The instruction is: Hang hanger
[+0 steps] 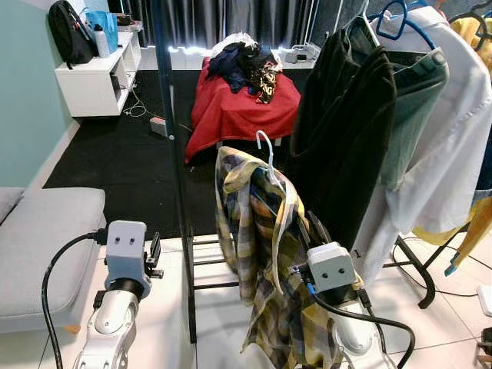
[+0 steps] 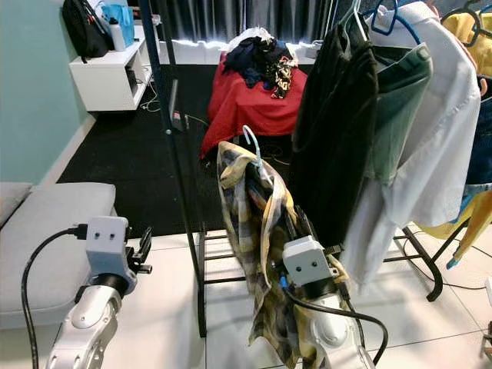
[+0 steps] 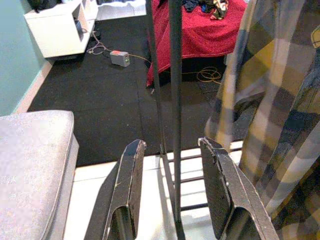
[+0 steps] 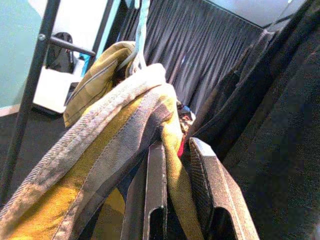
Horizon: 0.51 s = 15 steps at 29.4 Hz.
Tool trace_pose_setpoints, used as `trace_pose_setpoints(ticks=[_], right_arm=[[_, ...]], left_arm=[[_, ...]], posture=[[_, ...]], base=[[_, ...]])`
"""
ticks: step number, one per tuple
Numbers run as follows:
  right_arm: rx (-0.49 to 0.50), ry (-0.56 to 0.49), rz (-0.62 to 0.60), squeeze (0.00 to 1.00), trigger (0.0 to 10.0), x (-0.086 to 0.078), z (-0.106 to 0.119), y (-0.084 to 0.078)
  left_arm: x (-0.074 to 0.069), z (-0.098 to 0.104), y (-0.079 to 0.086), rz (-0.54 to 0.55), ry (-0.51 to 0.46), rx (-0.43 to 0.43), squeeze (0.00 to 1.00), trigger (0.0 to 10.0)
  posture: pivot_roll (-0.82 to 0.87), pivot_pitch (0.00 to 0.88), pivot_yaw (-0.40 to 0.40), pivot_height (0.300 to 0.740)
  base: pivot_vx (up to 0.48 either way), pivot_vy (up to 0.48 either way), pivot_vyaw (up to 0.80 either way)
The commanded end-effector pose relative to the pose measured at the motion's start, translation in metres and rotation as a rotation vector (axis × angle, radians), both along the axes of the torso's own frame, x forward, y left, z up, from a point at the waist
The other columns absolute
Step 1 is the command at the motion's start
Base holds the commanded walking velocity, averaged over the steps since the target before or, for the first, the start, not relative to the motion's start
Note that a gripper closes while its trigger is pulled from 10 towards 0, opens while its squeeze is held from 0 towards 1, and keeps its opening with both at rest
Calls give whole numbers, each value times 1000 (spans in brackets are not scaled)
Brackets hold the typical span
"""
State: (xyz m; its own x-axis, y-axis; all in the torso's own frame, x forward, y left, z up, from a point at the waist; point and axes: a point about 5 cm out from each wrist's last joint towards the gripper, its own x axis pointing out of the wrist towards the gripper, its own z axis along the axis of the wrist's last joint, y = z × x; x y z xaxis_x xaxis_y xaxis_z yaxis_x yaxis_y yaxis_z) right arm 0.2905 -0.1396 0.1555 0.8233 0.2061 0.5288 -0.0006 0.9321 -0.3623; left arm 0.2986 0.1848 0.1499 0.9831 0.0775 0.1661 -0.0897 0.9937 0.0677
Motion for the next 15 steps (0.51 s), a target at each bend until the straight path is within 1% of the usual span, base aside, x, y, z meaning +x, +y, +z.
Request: trace_pose_setpoints(ticks=[1, 6, 8, 9, 10, 11, 13, 14, 15], right_arm=[[60, -66, -6, 0, 10000, 0, 13, -2], [70, -42, -15, 0, 10000, 1, 9, -3], [114, -16, -35, 0, 10000, 0, 4, -7], [114, -16, -35, 0, 10000, 0, 4, -7], [144, -1, -40, 0, 10000, -1, 2, -9], [200, 16, -39, 0, 10000, -2, 0, -9], [200, 16, -39, 0, 10000, -2, 0, -9], [260, 37, -14, 0, 10000, -2, -1, -8], [299, 50, 14, 0, 10000, -2, -2, -6]], left_arm=[[1, -4, -3, -8, 26, 16, 0, 10000], [4, 1, 0, 10, 15, -25, 0, 10000], [3, 3, 1, 7, -1, -55, 0, 10000], [3, 3, 1, 7, -1, -55, 0, 10000], [3, 4, 3, 4, -4, -72, 0, 10000], [2, 4, 5, 2, -10, -83, 0, 10000], [2, 4, 5, 2, -10, -83, 0, 10000], [2, 4, 9, 9, -12, -89, 0, 10000], [2, 4, 11, 14, -13, -90, 0, 10000]], posture=[[30, 174, -40, 740], [30, 178, -40, 740], [37, 175, -37, 740], [37, 175, -37, 740], [33, 175, -37, 740], [27, 175, -36, 740], [27, 175, -36, 740], [28, 178, -32, 740], [37, 172, -29, 740]], base=[[0, 0, 0], [0, 0, 0], [0, 0, 0], [0, 0, 0], [0, 0, 0], [0, 0, 0], [0, 0, 0], [0, 0, 0], [0, 0, 0]])
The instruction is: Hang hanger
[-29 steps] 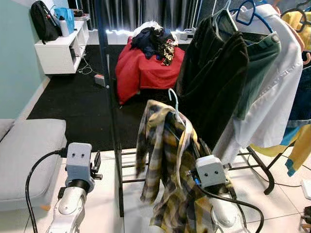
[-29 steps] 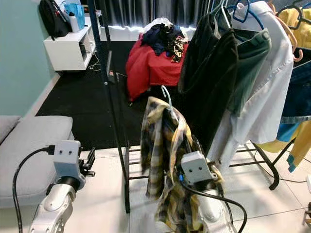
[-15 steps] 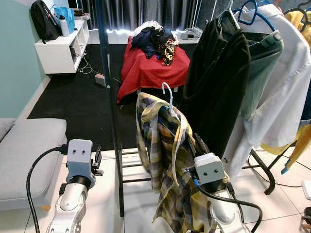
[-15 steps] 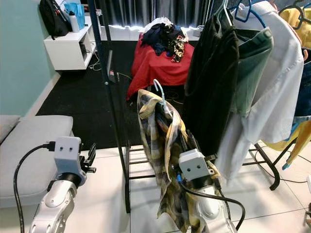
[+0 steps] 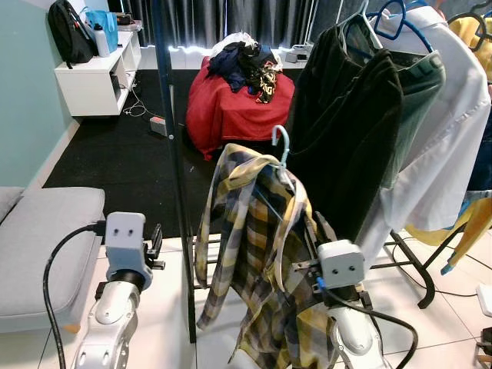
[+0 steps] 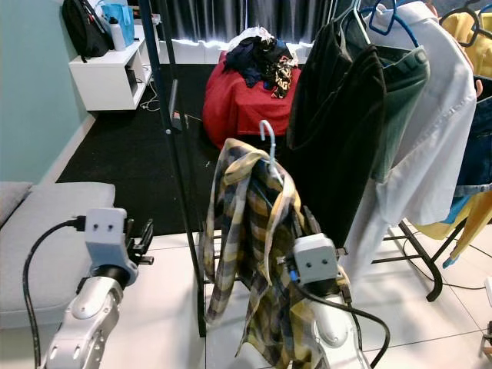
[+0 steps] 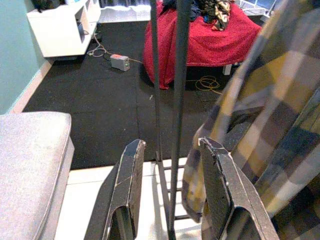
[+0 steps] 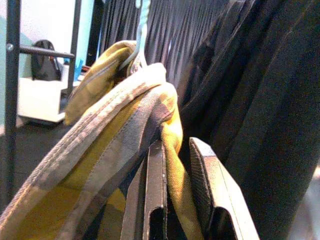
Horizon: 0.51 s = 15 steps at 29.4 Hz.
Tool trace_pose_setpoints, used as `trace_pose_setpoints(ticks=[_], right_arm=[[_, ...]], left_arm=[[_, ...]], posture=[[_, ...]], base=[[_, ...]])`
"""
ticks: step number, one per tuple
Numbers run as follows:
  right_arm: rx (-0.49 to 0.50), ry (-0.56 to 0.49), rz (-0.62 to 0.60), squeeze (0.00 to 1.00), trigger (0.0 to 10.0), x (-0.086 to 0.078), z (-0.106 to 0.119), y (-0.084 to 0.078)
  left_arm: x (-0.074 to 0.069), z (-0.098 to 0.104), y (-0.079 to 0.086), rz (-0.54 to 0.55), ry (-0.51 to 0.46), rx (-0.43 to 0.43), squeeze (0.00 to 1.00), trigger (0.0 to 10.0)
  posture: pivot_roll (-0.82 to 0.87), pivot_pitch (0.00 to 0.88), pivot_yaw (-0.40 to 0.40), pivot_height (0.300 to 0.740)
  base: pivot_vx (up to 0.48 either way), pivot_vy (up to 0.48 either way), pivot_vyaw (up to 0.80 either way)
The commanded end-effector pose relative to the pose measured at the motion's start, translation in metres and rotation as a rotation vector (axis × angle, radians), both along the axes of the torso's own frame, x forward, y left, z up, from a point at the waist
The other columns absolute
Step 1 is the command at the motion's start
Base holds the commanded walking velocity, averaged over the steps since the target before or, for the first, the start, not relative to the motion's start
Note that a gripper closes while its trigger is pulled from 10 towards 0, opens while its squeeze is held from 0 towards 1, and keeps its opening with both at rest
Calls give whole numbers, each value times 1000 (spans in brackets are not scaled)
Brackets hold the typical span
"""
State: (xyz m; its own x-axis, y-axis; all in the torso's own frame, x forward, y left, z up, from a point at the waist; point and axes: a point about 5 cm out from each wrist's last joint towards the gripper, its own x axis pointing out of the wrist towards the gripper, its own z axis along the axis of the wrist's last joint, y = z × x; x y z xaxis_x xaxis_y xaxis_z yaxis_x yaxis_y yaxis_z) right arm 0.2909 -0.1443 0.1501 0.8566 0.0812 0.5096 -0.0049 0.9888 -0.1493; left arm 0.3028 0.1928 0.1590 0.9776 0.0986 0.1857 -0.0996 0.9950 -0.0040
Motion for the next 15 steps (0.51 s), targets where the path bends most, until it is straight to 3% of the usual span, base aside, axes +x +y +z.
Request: trace_pose_setpoints(ticks=[1, 8, 15], right_arm=[[79, -13, 22, 0, 10000, -2, 4, -1], [129, 44, 118, 0, 10000, -3, -3, 10], [81, 72, 147, 0, 10000, -3, -7, 14]], left_arm=[[-2, -5, 3, 4, 13, -21, 0, 10000], [0, -3, 3, 2, 16, -13, 0, 10000], [0, -4, -1, -5, 24, -9, 0, 10000]], posture=[[37, 172, -29, 740], [36, 169, -23, 740], [43, 169, -24, 740]], base=[[0, 0, 0], [0, 0, 0], [0, 0, 0]])
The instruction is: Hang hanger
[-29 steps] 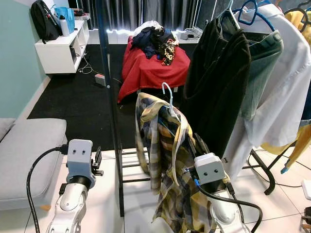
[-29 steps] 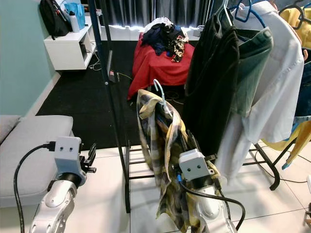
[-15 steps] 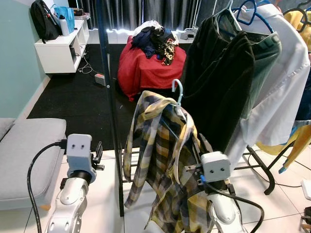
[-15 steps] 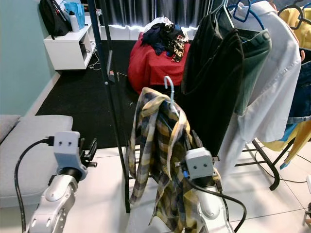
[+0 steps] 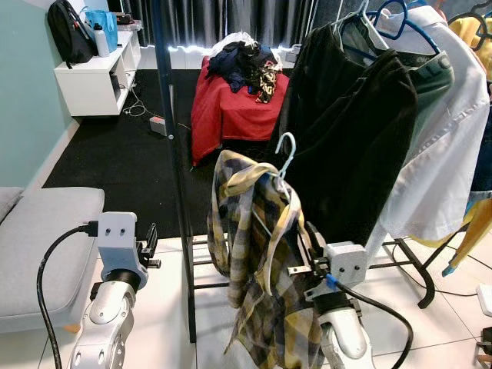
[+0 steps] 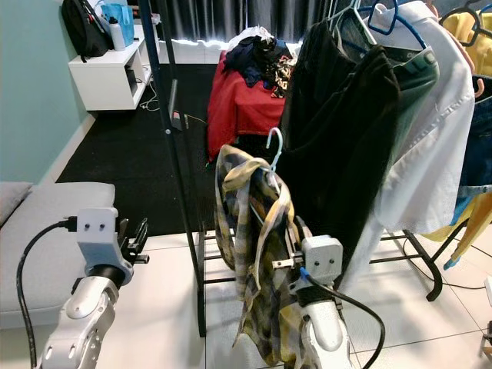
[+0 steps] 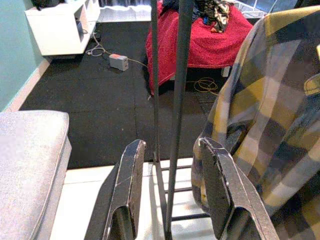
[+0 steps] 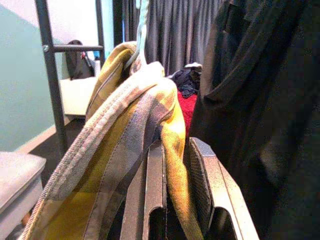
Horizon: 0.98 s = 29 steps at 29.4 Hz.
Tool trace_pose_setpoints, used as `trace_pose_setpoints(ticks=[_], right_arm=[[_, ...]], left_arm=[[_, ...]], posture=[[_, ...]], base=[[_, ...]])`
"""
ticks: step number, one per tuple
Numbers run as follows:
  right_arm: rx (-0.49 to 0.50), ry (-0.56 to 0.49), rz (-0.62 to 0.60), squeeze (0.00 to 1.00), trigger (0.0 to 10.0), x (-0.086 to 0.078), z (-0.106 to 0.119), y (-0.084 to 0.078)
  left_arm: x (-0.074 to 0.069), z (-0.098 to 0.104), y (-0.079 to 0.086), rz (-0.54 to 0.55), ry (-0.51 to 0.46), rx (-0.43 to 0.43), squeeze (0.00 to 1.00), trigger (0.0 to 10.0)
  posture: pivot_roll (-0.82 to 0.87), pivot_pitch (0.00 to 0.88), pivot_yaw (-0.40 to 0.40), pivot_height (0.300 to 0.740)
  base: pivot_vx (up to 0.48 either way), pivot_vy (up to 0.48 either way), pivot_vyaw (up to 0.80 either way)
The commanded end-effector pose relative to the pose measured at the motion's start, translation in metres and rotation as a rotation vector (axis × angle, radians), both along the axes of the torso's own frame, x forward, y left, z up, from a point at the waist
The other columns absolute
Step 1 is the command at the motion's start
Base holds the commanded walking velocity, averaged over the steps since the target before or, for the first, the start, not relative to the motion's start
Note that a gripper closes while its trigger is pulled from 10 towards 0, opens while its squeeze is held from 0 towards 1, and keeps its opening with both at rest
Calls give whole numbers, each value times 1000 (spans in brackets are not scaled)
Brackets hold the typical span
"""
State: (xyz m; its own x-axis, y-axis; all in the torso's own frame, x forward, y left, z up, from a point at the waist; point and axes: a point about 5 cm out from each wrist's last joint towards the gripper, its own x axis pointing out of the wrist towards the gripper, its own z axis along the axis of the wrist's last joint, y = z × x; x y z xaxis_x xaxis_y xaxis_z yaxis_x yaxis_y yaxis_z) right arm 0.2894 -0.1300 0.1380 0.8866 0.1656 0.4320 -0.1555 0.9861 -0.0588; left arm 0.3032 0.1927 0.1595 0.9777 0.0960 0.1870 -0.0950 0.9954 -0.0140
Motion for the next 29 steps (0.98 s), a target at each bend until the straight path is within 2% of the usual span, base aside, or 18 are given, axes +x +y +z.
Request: trace_pose_setpoints(ticks=[1, 14, 20, 24, 29], right_arm=[[0, -29, 4, 0, 10000, -1, 5, 0], [-24, -18, 39, 0, 10000, -3, 3, -1], [-38, -16, 34, 0, 10000, 4, 7, -2], [-72, -23, 49, 0, 10000, 2, 5, 3], [-64, -14, 44, 0, 10000, 0, 2, 3]], left_arm=[[0, -5, -1, -1, 26, 1, 0, 10000], [0, -9, -2, -10, 44, -4, 0, 10000], [7, -2, -3, -13, 31, -3, 0, 10000], [3, -6, -2, -13, 39, 5, 0, 10000], [1, -9, -1, -13, 46, 9, 0, 10000]], posture=[[43, 169, -24, 740], [35, 157, -24, 740], [35, 186, -24, 740], [37, 167, -17, 740], [37, 167, -17, 740]], base=[[0, 0, 0], [0, 0, 0], [0, 0, 0], [0, 0, 0], [0, 0, 0]])
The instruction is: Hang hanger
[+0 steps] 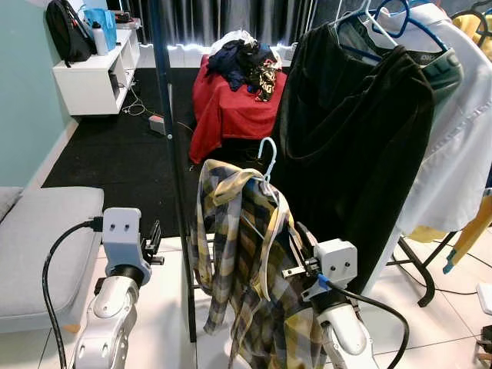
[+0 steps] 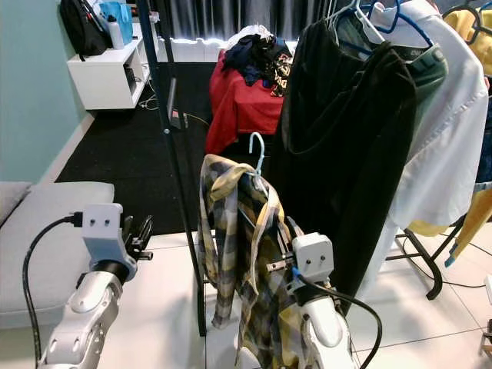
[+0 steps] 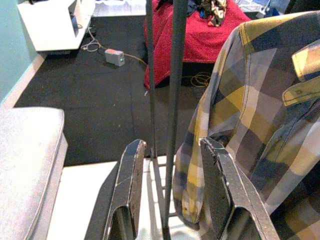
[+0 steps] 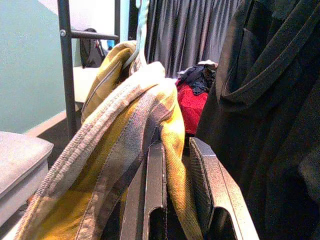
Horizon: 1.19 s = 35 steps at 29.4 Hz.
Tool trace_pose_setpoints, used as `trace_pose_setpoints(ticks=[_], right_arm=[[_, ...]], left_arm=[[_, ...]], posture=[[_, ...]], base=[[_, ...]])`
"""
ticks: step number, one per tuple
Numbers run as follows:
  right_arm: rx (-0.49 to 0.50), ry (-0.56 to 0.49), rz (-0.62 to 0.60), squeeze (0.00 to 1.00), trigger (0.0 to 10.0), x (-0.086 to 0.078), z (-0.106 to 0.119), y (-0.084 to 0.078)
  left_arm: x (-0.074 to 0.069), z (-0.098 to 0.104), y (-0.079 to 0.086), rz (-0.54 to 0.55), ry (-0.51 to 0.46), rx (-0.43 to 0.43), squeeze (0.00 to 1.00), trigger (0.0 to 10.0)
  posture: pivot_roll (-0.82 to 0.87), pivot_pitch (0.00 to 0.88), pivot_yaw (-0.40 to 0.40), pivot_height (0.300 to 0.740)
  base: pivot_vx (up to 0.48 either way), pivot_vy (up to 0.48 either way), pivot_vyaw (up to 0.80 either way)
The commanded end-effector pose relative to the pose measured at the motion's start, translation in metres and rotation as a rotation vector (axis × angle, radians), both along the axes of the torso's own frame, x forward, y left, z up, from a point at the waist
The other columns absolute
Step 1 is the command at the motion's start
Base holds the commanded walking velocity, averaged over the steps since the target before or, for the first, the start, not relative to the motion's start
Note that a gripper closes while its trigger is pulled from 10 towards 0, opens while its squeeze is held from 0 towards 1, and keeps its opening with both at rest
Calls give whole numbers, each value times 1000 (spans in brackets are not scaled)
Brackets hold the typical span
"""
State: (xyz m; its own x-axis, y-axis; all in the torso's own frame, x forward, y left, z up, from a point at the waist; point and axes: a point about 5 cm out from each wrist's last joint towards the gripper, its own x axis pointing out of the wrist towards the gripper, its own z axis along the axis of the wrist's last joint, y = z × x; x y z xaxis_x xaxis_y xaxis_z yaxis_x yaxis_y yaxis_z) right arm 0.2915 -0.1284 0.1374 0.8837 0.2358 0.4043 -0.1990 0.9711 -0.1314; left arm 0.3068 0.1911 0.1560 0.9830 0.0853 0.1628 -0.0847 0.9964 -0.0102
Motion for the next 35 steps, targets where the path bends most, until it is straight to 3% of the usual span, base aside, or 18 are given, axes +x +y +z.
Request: trace_pose_setpoints(ticks=[1, 5, 7, 9, 10, 11, 12, 13, 14, 15, 16, 19, 22, 23, 24, 25, 32, 35], right_arm=[[-48, -15, -1, 0, 10000, 1, 2, 2], [-140, 15, -18, 0, 10000, 10, 0, 1], [-204, 39, -56, 0, 10000, 18, -2, -2], [-204, 39, -56, 0, 10000, 18, -2, -2], [-230, 35, -70, 0, 10000, 20, -1, -4], [-230, 35, -70, 0, 10000, 20, -1, -4], [-249, 29, -81, 0, 10000, 23, 0, -4], [-249, 29, -81, 0, 10000, 23, 0, -4], [-257, 23, -83, 0, 10000, 26, 2, -4], [-257, 23, -83, 0, 10000, 26, 2, -4], [-265, 13, -82, 0, 10000, 29, 4, -2], [-266, -16, -72, 0, 10000, 34, 10, 1], [-305, -46, -62, 0, 10000, 35, 14, 5], [-331, -66, -51, 0, 10000, 34, 15, 8], [-331, -66, -51, 0, 10000, 34, 15, 8], [-358, -91, -42, 0, 10000, 33, 17, 10], [-391, -194, -7, 0, 10000, 27, 25, 20], [-387, -221, 6, 0, 10000, 24, 27, 24]], left_arm=[[1, -2, -1, -11, 18, 1, 0, 10000], [9, 8, -10, -87, 1, -21, 0, 10000], [9, 25, -29, -283, -31, -161, 0, 10000], [9, 25, -29, -283, -31, -161, 0, 10000], [4, 36, -41, -407, -47, -223, 0, 10000], [4, 36, -41, -407, -47, -223, 0, 10000], [-2, 50, -52, -536, -68, -275, 0, 10000], [-2, 50, -52, -536, -68, -275, 0, 10000], [-7, 63, -61, -639, -85, -325, 298, 10000], [-7, 63, -61, -639, -85, -325, 298, 10000], [-11, 71, -71, -739, -70, -339, 1000, 10000], [-10, 65, -82, -821, 21, -305, 1000, 10000], [-1, 45, -83, -768, 138, -248, 1000, 10000], [3, 42, -85, -762, 151, -249, 114, 10000], [3, 42, -85, -762, 151, -249, 114, 10000], [8, 39, -89, -750, 164, -224, 0, 10000], [20, 33, -94, -691, 192, -160, 0, 10000], [25, 36, -93, -660, 157, -195, 0, 10000]], posture=[[36, 171, -17, 740], [29, 189, -15, 740], [30, 196, -14, 740], [30, 196, -14, 740], [35, 184, -17, 740], [35, 184, -17, 740], [40, 177, -23, 740], [40, 177, -23, 740], [44, 179, -26, 740], [44, 179, -26, 740], [44, 175, -26, 740], [46, 173, -26, 740], [41, 171, -23, 740], [38, 166, -21, 740], [38, 166, -21, 740], [41, 163, -21, 740], [33, 156, -12, 740], [30, 153, -10, 740]], base=[[0, 0, 0], [0, 0, 0], [0, 0, 0], [0, 0, 0], [0, 0, 0], [0, 0, 0], [0, 0, 0], [0, 0, 0], [0, 0, 0], [0, 0, 0], [0, 0, 0], [0, 0, 0], [0, 0, 0], [0, 0, 0], [0, 0, 0], [0, 0, 0], [0, 0, 0], [0, 0, 0]])
